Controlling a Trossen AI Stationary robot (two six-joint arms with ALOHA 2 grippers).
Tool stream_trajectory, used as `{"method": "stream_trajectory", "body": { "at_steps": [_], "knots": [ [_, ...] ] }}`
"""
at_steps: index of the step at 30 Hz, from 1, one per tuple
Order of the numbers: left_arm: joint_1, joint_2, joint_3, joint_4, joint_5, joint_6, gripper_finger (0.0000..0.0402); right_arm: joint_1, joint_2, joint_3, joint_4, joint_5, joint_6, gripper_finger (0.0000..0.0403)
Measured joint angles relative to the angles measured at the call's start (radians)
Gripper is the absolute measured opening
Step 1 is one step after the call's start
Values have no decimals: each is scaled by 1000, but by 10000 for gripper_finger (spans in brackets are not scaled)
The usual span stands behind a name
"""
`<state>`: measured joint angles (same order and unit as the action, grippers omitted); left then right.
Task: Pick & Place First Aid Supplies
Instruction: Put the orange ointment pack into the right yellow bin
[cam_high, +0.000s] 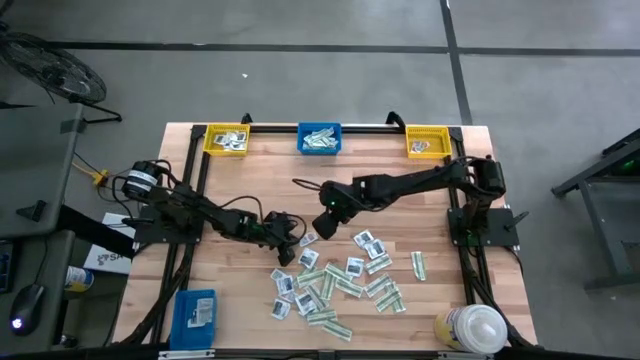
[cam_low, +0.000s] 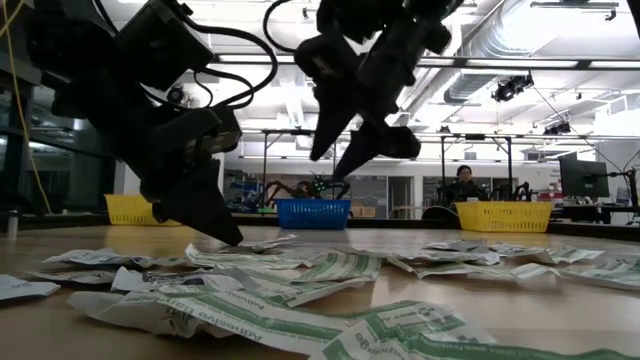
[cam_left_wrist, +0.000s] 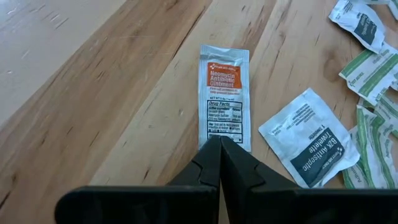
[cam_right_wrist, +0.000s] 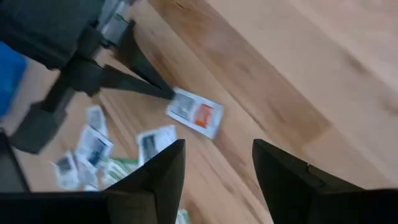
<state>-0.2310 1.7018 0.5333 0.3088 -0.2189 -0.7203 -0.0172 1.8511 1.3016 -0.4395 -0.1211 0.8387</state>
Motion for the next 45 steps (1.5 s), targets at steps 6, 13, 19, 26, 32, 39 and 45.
{"method": "stream_trajectory", "body": {
  "at_steps": [6,13,19,26,32,39,45],
  "knots": [
    [0,1,-1,1,-1,0,0,14,2,-209,356,-54,156,181],
    [0,1,-2,2,-2,1,0,12,-8,-325,561,-66,216,181],
    [0,1,-2,3,-8,8,0,19,-7,-330,561,-40,283,181],
    [0,2,-2,3,-20,8,0,29,35,-330,595,-35,371,181],
    [0,2,-2,3,-22,8,0,47,85,-324,647,-23,419,181],
    [0,2,-2,3,-24,8,0,53,165,-246,652,-14,421,181],
    [0,2,-2,3,-22,8,0,53,194,-213,652,0,421,179]
  ]
}}
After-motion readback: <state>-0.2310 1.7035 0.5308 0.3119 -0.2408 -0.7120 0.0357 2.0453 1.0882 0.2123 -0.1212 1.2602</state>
